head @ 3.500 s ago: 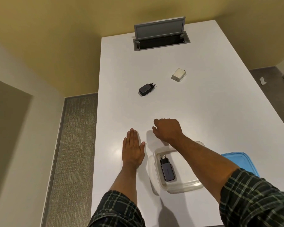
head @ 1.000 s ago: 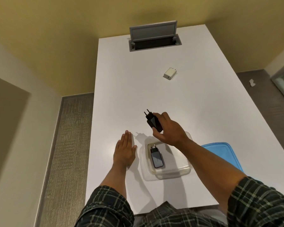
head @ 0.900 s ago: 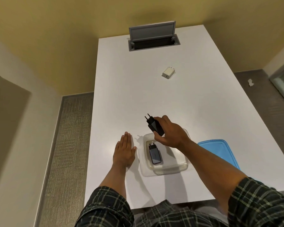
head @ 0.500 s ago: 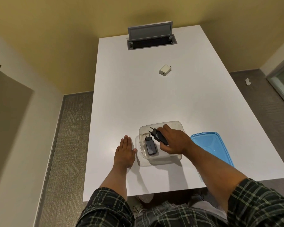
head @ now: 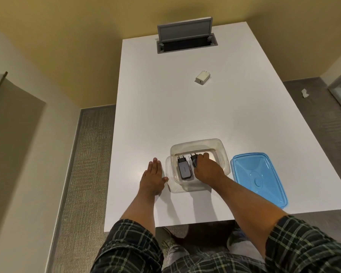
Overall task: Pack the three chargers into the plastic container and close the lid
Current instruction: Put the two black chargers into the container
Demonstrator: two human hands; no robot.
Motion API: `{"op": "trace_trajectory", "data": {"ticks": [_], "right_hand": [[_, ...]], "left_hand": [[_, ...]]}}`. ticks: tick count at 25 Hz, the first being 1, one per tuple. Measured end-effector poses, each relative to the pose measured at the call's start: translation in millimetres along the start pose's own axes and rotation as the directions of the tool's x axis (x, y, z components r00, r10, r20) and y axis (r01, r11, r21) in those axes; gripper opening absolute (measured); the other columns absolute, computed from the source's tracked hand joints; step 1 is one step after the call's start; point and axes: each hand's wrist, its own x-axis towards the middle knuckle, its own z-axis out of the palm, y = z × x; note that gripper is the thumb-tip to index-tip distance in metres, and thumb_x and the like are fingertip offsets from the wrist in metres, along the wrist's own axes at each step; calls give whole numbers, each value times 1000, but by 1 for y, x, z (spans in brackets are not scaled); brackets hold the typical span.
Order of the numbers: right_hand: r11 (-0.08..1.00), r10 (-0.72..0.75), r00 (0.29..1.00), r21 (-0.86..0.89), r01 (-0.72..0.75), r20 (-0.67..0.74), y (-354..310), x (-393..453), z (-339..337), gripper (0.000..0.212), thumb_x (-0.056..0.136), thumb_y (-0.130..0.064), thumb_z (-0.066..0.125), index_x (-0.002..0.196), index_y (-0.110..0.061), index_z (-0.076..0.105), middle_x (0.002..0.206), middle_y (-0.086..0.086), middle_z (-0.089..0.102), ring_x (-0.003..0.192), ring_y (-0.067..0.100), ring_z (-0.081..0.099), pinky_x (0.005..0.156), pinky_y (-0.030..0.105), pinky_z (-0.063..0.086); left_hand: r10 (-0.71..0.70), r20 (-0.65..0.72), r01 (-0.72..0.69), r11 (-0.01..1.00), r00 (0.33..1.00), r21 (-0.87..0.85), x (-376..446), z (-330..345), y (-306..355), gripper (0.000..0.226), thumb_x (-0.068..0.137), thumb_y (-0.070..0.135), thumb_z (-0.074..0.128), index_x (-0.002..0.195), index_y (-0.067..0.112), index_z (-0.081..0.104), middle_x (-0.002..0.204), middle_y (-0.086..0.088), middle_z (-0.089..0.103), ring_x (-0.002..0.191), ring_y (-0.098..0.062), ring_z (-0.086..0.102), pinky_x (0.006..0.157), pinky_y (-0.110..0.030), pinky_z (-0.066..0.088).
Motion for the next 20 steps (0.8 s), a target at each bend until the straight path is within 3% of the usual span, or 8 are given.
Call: {"op": "trace_trajectory", "data": {"ticks": [4,11,20], "right_hand": [[997,61,997,40,-63,54,4,2,4,37,93,-20,55,123,-1,46,128,20,48,103,39,65,75,39,49],[995,32,987,85,-46,157,-9,5,17,52,86,-28,67,125,-4,43,125,18,52,109,36,62,79,38,49],[996,32,985,79,-46,167,-7,4,13,31,95,-25,46,119,-6,51,113,13,67,100,31,65,71,33,46]], "left_hand": [[-16,11,16,1000,1000,-18,-2,4,6,75,108,43,31,161,6,-7,169,-10,-18,159,-28,-10,129,-44,15],[-64,21,64,998,998,28,-12,19,-8,77,108,41,32,161,4,-10,169,-11,-20,159,-29,-11,128,-46,16],[-78,56,75,996,995,45,-14,25,-8,73,109,39,30,161,6,-11,169,-9,-21,159,-27,-11,129,-44,13]]}}
